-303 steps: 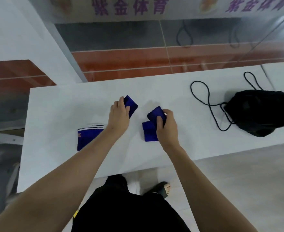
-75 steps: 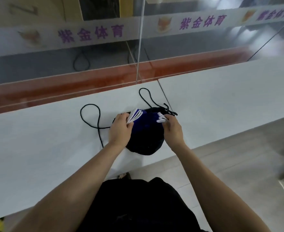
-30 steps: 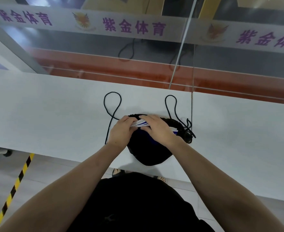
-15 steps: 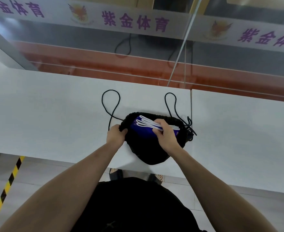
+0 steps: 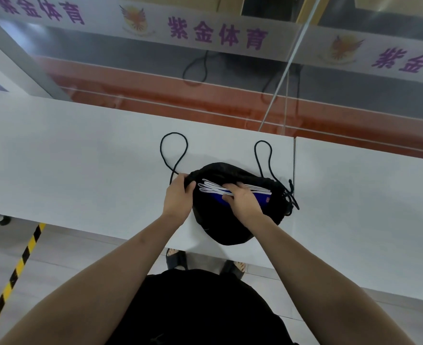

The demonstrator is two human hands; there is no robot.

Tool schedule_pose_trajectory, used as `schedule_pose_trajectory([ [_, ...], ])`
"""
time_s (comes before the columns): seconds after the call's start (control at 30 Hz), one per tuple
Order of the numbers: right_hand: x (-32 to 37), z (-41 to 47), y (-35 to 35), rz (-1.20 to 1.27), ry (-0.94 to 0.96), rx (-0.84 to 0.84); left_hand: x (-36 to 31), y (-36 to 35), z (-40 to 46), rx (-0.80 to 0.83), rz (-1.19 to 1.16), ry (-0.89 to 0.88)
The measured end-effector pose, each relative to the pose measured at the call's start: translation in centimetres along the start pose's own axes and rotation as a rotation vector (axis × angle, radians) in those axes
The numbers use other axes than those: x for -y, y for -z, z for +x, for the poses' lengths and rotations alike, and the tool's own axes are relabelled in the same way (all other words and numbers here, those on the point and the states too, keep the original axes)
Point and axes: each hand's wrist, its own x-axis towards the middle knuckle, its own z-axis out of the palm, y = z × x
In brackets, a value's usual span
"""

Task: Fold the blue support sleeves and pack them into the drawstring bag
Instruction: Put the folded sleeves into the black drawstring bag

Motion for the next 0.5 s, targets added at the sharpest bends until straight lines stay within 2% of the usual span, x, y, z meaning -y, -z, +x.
schedule_pose_trajectory([
  [0.1,0.2,0.0,0.3,-0.144,0.026,-0.042,0.3,0.3,-0.1,0.017,0.02,-0.014],
  [0.23,-0.8,-1.1,1.4,-0.064,0.139,-0.21,0.4,0.5,0.1,0.037,0.001,-0.004],
  [0.3,-2.2,-2.3,2.6,-0.042,0.163,-0.348,0.4,0.6,0.3,0.03,0.038,-0.011],
  [0.4,-4.9,-3.9,4.8,-0.027,0.046,-0.494,0.2,0.9,0.6,0.064,0.134,0.012],
  [0.5,-7.5,-4.2,6.3,0.012,-0.187,-0.375,0.1,1.0,0.8,0.112,0.197,0.054],
])
